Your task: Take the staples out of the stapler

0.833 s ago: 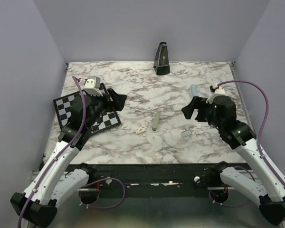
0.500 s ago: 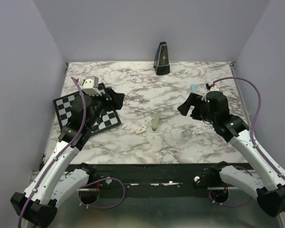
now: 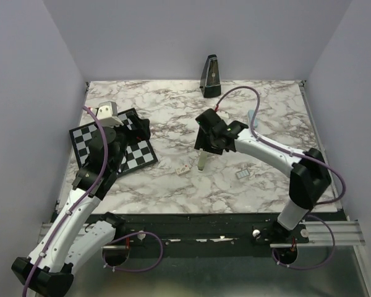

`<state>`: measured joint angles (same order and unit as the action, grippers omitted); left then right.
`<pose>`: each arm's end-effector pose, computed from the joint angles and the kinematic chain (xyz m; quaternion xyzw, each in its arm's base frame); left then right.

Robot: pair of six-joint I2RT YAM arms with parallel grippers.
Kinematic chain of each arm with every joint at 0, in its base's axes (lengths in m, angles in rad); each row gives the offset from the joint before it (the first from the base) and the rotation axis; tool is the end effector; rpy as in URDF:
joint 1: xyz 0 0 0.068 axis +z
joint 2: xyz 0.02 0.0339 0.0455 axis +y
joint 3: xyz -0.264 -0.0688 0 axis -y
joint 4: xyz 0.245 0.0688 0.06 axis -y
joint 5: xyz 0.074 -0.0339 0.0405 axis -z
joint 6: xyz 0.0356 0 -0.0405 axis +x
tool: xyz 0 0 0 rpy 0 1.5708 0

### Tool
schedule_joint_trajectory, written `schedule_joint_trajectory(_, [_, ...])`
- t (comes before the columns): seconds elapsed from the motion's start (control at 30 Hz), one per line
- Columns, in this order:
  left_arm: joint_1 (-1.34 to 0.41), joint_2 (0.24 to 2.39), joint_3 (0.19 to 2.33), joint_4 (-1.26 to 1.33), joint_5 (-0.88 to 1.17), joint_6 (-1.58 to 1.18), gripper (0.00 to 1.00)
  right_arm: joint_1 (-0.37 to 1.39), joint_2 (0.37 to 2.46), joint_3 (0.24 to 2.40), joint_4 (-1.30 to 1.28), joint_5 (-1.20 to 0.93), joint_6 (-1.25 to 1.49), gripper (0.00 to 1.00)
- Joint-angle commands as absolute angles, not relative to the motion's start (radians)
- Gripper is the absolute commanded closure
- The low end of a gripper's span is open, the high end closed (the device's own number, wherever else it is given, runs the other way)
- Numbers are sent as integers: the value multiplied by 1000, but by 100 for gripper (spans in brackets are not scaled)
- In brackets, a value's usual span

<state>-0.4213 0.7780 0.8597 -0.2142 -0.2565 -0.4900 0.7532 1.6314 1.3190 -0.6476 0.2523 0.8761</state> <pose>0.1668 -0.0648 0.3643 -0.1098 0.7429 -0.2011 0.6290 0.2612 0.2328 0.2700 0.0959 0.9420 0.1347 0.2920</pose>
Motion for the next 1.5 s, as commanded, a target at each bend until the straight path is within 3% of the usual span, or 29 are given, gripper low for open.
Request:
schedule_joint_trajectory(0.0, [-428,756,850,-224,-322,-486,1,778,1805,1440,-788,318,940,35])
schedule_joint_trajectory(0.6, [-428,769,856,-227,-244,-506,3,793,1948,1462,-816,308,940,46])
schedule_joint_trajectory(0.77, [-428,761,836,-206,-229,-471,4,793,1925,1431,-747,273,907,59])
schedule_joint_trajectory(0.97, [-428,747,825,-183,-175,-454,5,793,1973,1443,-778,265,936,57])
schedule_joint_trajectory(1.0, [-428,749,827,-186,-172,-454,5,795,1977,1445,-781,265,936,58])
schedule_joint_trajectory(1.13, [-433,736,810,-164,-147,-427,11,795,1928,1396,-735,276,911,88])
schedule_joint_trajectory(1.23, [-437,732,804,-152,-144,-419,11,795,1849,1390,-755,323,873,99])
schedule_joint_trajectory(1.37, [-437,747,830,-212,-112,-448,15,793,1692,1355,-737,387,778,99])
schedule_joint_trajectory(1.47, [-437,767,827,-218,-2,-520,20,793,1531,1255,-617,313,686,99])
